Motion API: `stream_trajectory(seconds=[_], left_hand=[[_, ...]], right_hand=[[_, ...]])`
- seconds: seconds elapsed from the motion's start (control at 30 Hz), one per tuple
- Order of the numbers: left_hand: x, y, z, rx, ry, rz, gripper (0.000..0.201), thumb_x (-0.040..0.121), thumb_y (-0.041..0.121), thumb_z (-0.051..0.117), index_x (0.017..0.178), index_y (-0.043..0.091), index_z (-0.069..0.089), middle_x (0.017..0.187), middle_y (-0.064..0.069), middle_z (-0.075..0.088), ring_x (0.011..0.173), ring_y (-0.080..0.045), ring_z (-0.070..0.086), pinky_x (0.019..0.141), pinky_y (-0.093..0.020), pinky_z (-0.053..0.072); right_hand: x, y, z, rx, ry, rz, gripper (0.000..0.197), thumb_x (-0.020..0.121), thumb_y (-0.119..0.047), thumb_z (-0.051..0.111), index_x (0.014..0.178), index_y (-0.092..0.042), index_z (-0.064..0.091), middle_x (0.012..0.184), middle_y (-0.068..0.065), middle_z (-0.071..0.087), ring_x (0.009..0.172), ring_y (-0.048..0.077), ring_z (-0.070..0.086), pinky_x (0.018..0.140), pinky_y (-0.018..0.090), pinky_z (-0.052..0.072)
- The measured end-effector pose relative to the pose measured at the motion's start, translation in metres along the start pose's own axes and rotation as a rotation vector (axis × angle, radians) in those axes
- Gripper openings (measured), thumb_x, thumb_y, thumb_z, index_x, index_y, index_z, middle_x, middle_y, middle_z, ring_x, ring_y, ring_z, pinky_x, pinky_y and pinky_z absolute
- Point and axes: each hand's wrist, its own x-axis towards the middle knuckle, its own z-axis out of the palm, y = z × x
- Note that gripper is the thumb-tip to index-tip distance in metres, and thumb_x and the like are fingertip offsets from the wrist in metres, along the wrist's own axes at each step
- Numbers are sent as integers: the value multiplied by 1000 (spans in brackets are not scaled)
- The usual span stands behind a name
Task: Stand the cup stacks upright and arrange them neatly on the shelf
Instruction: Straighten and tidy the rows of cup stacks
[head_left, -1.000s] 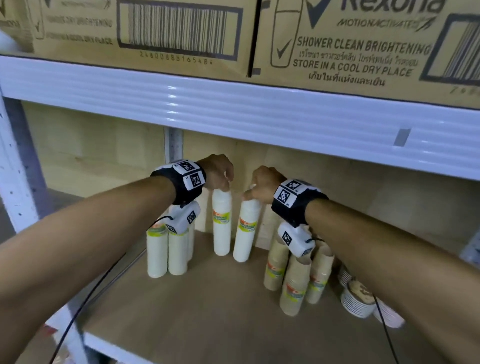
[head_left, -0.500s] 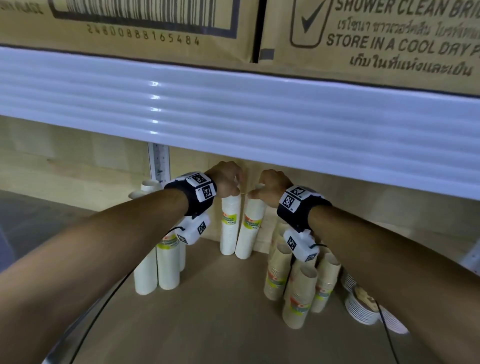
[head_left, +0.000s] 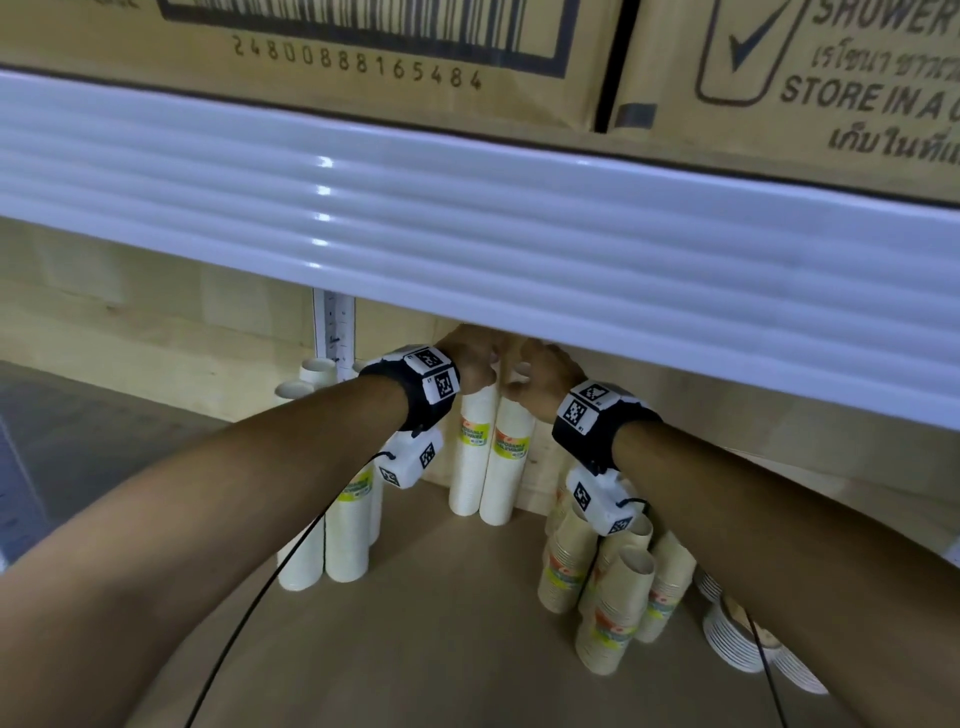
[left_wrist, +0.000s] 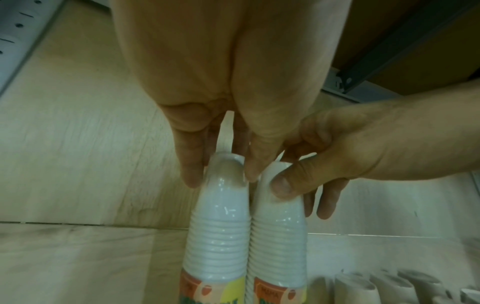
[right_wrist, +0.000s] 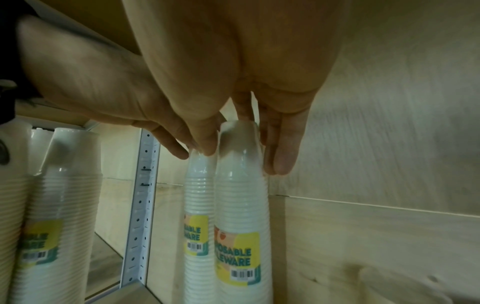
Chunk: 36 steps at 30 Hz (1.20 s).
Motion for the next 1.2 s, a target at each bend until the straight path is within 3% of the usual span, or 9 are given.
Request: stream_trajectory(seconds=[0.1,0.27,0.43,0.6,0.73,0.8,1.0,1.07,1.2], left_hand=[[-3,0,-2,-33,20,-29,42,99,18,53,139,9,47,141,-7,50,128,-23,47,82,-21,30],[-22,1,-17,-61,56,-25,49,98,25,55,145,17,42,149,-4,42,131,-22,45,84,-21,33],[-42,-10,-48,30,92,-3,40,96,35,55,134,23,52,143,1,45,125,-22,47,90,-24,35],[-67,-33,-86,124,90,-96,38,94,34,61,129,20,57,137,-3,49,121,-24,50,88,-27,38],[-88,-58,-105,154,0,-188,36,90,31,68,121,13,64,105,-7,65,77,-18,58,59,-21,47],[-98,-67,-109,191,-50,-228,35,93,28,64,119,4,65,97,-12,66,70,-19,57,54,-18,48],[-112,-88,-107,193,-111,-327,26,89,22,68,109,4,69,104,-14,69,87,-29,70,79,-40,60],[-113,-92,-102,192,-137,-342,24,87,18,69,107,5,70,103,-13,70,89,-29,71,76,-37,60],[-115,-98,-88,194,-132,-325,11,86,15,68,83,25,64,86,2,66,68,-11,62,59,-19,53]], right_hand=[[-3,2,-3,-63,11,-2,36,102,-19,50,133,-1,49,141,14,52,126,26,52,83,23,41],[-19,-6,-19,-179,70,-80,38,102,-20,48,138,-10,46,141,10,47,125,27,50,90,27,39],[-22,-25,-24,-123,128,-202,43,100,-33,52,140,-19,47,129,-4,43,107,15,48,82,21,35],[-3,-50,-2,-279,149,-269,47,95,-35,56,136,-13,51,140,8,49,124,26,52,97,30,43],[-3,-76,21,-177,127,-372,20,86,-36,63,100,-21,66,110,2,67,104,23,63,90,34,52],[-5,-87,32,-150,96,-421,15,84,-38,64,89,-24,66,98,0,69,94,22,65,85,34,54],[-12,-106,59,-123,-43,-481,34,79,-51,67,93,-20,67,94,1,67,87,20,65,80,36,56],[-12,-109,65,-138,-42,-487,33,79,-52,66,92,-21,66,95,0,67,87,21,64,81,37,56],[-10,-110,75,-176,-41,-485,34,80,-50,67,94,-19,68,98,0,67,89,21,64,83,38,56]])
